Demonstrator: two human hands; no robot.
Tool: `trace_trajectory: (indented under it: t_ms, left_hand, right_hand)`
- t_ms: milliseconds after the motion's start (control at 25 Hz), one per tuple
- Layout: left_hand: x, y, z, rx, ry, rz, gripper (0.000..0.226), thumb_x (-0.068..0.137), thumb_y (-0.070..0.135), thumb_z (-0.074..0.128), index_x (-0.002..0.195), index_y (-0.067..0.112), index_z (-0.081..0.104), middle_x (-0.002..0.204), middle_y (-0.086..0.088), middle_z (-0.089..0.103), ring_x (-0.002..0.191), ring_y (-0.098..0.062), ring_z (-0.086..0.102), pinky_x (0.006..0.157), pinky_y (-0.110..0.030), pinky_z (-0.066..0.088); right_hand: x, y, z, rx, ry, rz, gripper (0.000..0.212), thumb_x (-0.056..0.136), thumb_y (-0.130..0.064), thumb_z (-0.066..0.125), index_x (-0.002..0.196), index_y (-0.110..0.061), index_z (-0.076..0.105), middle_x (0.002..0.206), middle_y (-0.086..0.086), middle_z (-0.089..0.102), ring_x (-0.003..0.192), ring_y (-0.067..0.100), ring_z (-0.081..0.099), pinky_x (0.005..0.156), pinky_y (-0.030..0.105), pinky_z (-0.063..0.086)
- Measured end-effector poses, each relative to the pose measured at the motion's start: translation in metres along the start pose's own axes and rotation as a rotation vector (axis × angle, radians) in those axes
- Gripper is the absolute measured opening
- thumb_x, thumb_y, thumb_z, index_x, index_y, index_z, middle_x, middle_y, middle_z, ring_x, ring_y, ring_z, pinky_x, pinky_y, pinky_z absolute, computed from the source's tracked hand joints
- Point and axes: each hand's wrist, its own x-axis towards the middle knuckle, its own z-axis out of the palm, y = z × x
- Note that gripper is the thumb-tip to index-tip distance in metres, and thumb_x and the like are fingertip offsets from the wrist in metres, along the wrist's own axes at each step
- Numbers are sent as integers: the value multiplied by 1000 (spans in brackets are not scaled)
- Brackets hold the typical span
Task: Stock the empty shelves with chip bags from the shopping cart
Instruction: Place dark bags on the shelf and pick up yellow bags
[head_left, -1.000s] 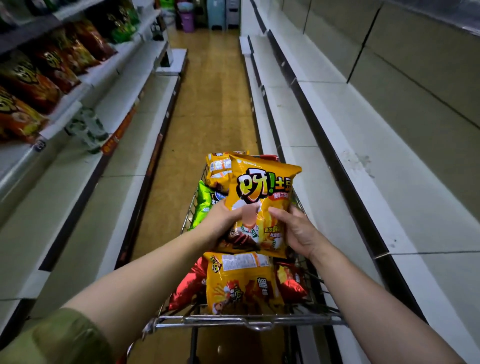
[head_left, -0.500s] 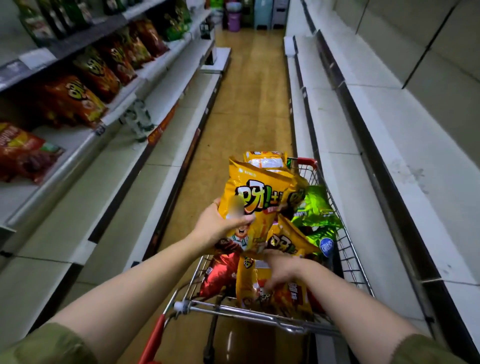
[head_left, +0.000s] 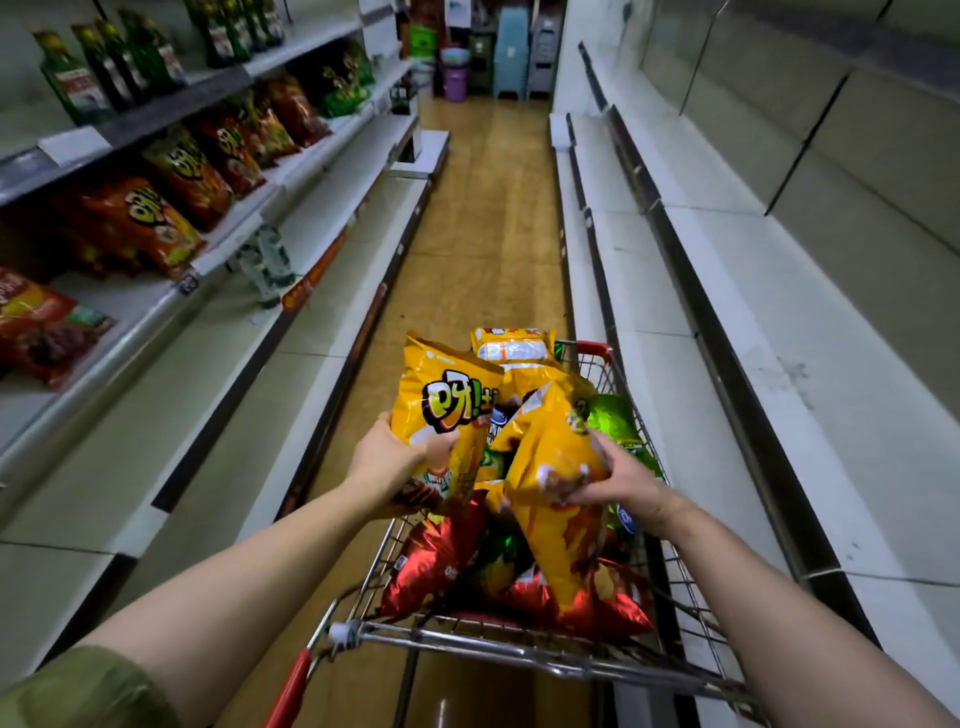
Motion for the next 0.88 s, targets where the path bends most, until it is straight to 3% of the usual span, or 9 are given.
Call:
trace_trajectory:
  t_ms: [120, 200, 280, 400, 520, 600, 680, 760, 880]
  left_hand:
    - [-8, 4, 20, -34, -82, -6, 78, 69, 45, 79, 131, 14, 43, 113, -1, 60, 101, -20, 59, 86, -31, 46]
    - [-11, 8, 35, -83, -133, 12, 75, 67, 43, 81, 126, 13, 47, 113, -2, 63, 101, -19, 61, 92, -34, 48]
    - [-16, 14, 46, -112, -162, 34, 68, 65, 41, 83, 119, 14, 52, 113, -2, 66, 101, -19, 63, 97, -36, 48]
    - [-21, 19, 54, -129, -162, 26, 91, 56, 51, 85, 130, 13, 48, 122, -2, 63, 108, -22, 61, 101, -40, 45]
    - [-21, 21, 53, -162, -131, 23, 79, 65, 40, 83, 129, 10, 47, 116, -2, 62, 102, -21, 62, 95, -32, 47]
    - [-21, 23, 54, -175, -87, 35, 75, 71, 35, 80, 132, 9, 44, 113, 0, 59, 102, -22, 59, 88, -26, 43]
    - [-20, 28, 57, -177, -72, 50, 90, 66, 45, 81, 137, 9, 39, 117, 1, 57, 112, -25, 57, 92, -27, 41]
    - [-21, 39, 60, -221, -100, 81, 107, 49, 62, 83, 135, 13, 43, 123, 0, 62, 110, -25, 61, 98, -37, 46]
    - [-27, 60, 70, -312, -181, 155, 87, 64, 45, 82, 135, 13, 43, 125, -2, 60, 111, -22, 58, 99, -32, 43]
  right_hand:
    - [-10, -22, -10, 575, 22, -100, 92, 28, -31, 93, 113, -14, 63, 98, 8, 72, 87, 23, 69, 69, 34, 57]
    - [-16, -22, -5, 757, 22, -78, 78, 22, -40, 93, 95, -16, 76, 94, 12, 73, 83, 27, 71, 66, 39, 58]
    - [-19, -18, 2, 814, 72, -34, 87, 22, -51, 89, 99, -15, 74, 100, 16, 71, 88, 32, 69, 73, 44, 57]
    - [-21, -17, 5, 805, 110, 19, 103, 28, -62, 84, 118, -15, 63, 114, 21, 65, 98, 36, 65, 86, 48, 51]
    - [-23, -26, 2, 715, 132, 2, 89, 32, -59, 85, 107, -15, 69, 106, 17, 69, 92, 32, 68, 81, 43, 54]
    - [-25, -34, 1, 566, 259, -14, 90, 35, -55, 86, 110, -11, 64, 100, 14, 70, 90, 31, 68, 74, 37, 55]
    - [-29, -42, -1, 419, 431, -28, 86, 47, -42, 86, 117, -7, 51, 102, 13, 67, 85, 25, 68, 65, 30, 53]
    - [-41, -52, -2, 345, 498, -75, 72, 57, -37, 77, 116, -11, 46, 107, 13, 64, 80, 18, 68, 59, 25, 51]
    - [-70, -72, -3, 321, 600, -156, 76, 54, -44, 77, 116, -14, 45, 110, 12, 64, 85, 19, 69, 62, 26, 54]
